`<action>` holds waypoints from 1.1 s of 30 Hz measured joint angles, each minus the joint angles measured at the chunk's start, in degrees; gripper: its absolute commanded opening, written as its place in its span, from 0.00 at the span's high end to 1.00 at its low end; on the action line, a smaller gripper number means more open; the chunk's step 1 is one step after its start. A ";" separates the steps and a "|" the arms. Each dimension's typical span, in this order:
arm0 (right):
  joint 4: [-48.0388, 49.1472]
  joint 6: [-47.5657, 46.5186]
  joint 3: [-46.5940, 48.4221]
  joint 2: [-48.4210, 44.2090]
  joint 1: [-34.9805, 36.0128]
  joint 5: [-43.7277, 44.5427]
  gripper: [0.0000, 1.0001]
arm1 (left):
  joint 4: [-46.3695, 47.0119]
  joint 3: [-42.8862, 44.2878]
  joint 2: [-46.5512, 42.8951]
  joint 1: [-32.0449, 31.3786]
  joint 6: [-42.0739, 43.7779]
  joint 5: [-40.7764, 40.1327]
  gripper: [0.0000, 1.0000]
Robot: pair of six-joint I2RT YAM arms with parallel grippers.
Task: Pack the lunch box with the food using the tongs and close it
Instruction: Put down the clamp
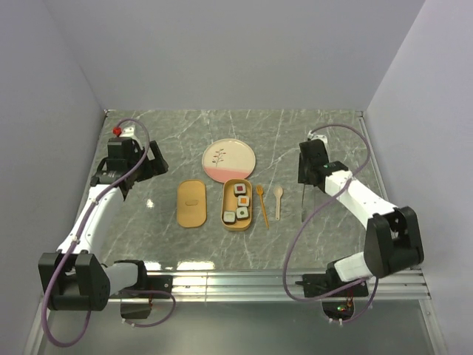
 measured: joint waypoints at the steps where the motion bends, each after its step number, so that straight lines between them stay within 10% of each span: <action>1: 0.55 -0.59 0.92 1.40 -0.48 -0.55 0.51 | -0.04 0.04 0.33 0.00 0.02 -0.02 0.00; 33: 2.54 -8.33 26.23 34.18 -10.27 -16.39 0.41 | -1.07 10.93 8.20 0.00 1.77 -0.44 0.01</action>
